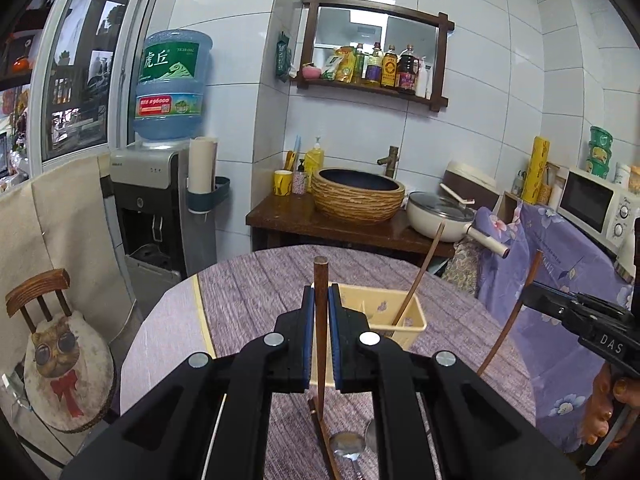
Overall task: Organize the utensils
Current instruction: 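Carry both chopsticks up over the cream holder and lower them inside, then open both grippers to release the chopsticks into the cream holder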
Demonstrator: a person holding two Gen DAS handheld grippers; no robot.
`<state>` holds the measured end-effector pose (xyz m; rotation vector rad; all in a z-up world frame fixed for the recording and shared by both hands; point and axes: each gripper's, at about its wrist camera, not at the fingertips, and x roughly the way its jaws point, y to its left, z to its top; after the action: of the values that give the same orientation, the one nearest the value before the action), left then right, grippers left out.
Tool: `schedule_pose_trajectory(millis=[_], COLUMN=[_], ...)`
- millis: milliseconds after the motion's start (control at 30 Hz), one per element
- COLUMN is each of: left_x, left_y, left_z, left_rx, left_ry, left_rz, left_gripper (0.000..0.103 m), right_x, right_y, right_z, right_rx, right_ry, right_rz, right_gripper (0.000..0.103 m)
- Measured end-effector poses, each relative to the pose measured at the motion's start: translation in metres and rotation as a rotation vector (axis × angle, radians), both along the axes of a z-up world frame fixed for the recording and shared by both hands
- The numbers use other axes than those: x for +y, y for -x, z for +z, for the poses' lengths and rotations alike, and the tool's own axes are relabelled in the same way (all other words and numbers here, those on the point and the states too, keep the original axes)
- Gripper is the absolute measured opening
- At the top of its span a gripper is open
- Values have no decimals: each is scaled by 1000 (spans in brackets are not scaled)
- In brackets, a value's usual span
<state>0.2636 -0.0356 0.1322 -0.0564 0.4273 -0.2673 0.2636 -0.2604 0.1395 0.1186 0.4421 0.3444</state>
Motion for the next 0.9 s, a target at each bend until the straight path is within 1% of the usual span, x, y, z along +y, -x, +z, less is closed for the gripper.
schedule_pose_trajectory(millis=[67, 200, 367, 467, 533, 667, 800, 900], left_x=[-3, -8, -17, -23, -27, -34, -44, -47], left_y=[-6, -16, -31, -41, -47, -62, -76, -83], left_z=[14, 44, 87, 102, 108, 103, 73, 47], left_rx=[-8, -21, -54, -80, -97, -118, -98, -62], left_ry=[0, 9, 29, 28, 34, 35, 28, 30], left_rz=[-10, -34, -27, -9, 2, 27, 31, 32], left_gripper=[8, 8, 8, 8, 8, 8, 8, 8], right_x=[1, 3, 9, 15, 18, 21, 23, 23], right_y=[-7, -24, -45, -55, -60, -77, -95, -103], right_z=[15, 47, 82, 97, 101, 89, 60, 34], right_rx=[-17, -32, -76, -116, -133, -141, -101, -74], right_ry=[5, -19, -24, -4, 3, 6, 9, 16], right_rz=[-6, -8, -36, -68, -82, -108, -127, -142], right_gripper=[8, 8, 8, 8, 8, 8, 8, 8])
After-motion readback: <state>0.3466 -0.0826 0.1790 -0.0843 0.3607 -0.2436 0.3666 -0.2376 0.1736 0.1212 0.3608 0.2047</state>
